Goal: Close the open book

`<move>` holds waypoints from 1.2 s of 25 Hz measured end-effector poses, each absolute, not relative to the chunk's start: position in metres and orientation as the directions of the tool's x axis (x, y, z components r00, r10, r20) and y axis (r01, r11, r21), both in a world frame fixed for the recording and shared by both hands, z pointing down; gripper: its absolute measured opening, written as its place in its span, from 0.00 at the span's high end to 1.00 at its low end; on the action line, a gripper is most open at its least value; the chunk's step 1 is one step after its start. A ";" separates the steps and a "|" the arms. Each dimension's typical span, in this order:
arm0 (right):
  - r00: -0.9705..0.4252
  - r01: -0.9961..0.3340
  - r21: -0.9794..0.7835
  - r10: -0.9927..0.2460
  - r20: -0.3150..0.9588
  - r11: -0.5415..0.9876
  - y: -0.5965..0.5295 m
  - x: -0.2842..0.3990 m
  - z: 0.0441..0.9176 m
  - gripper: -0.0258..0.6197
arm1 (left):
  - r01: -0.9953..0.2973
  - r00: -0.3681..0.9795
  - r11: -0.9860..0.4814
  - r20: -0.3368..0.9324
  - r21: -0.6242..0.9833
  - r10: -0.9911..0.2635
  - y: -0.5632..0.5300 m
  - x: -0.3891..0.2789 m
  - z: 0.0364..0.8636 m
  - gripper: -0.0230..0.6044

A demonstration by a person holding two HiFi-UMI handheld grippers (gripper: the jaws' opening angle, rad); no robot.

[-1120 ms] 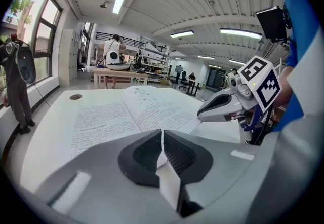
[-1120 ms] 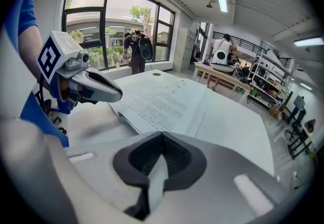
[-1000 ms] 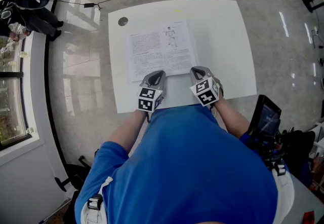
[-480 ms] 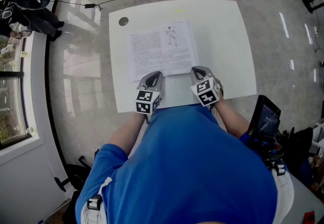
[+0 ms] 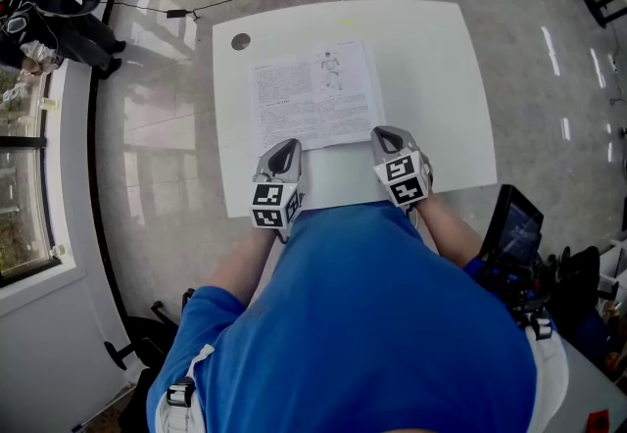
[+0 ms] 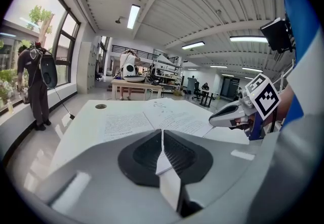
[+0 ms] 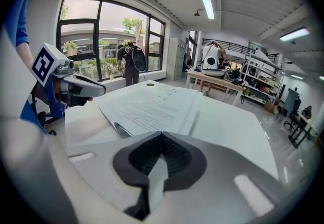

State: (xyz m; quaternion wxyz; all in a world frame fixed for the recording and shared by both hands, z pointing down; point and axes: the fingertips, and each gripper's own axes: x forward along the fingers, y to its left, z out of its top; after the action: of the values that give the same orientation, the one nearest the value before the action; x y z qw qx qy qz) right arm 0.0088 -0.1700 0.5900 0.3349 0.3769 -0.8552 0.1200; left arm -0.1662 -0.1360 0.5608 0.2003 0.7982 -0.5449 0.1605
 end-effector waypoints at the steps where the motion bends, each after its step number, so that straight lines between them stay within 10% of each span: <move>1: -0.494 -0.726 0.047 -0.568 0.658 0.686 -0.170 0.008 0.589 0.96 | -0.935 0.352 -0.322 0.472 0.145 -0.808 -0.135 -0.168 0.560 0.94; 30: -0.497 -0.730 0.055 -0.583 0.643 0.682 -0.171 0.007 0.583 0.96 | -0.948 0.317 -0.291 0.471 0.129 -0.823 -0.131 -0.185 0.556 0.93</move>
State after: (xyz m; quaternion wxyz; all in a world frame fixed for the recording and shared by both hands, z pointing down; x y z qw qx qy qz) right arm 0.0067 -0.1714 0.5828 0.3244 0.3827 -0.8577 0.1126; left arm -0.1850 -0.1307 0.5562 0.1958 0.7874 -0.5623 0.1593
